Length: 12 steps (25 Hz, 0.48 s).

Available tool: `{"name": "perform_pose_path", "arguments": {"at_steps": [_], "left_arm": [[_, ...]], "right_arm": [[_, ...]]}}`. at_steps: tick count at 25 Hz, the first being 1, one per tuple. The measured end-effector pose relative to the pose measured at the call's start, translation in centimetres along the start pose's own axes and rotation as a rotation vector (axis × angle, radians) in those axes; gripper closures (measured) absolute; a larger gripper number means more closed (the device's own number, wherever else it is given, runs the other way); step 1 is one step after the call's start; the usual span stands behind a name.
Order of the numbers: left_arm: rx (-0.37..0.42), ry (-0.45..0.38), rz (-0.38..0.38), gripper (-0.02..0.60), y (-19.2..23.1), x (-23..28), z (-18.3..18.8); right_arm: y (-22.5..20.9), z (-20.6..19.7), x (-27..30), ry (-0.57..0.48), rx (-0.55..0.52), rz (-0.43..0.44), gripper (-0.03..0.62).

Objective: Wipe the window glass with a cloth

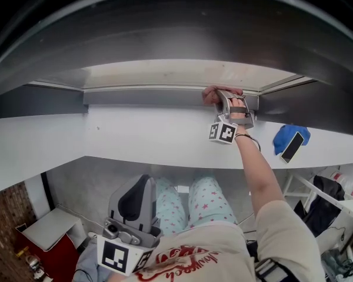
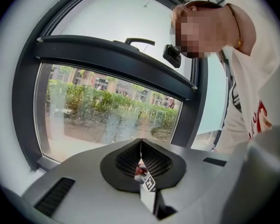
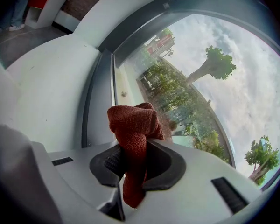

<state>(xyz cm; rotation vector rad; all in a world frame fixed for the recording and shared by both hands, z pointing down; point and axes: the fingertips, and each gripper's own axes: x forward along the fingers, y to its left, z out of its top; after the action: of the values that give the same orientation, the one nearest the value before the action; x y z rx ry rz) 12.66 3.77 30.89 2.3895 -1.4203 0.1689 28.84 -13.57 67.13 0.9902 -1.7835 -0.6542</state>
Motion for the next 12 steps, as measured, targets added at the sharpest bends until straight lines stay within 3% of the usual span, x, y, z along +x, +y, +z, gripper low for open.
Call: {"name": "perform_pose_path", "arguments": {"at_steps": [12], "left_arm": [[-0.040,0.009,0.064,0.560,2.0,-0.5,-1.9]], "right_arm": [[4.0,-1.5,2.2,0.059,-0.021,0.094,0.516]]}}
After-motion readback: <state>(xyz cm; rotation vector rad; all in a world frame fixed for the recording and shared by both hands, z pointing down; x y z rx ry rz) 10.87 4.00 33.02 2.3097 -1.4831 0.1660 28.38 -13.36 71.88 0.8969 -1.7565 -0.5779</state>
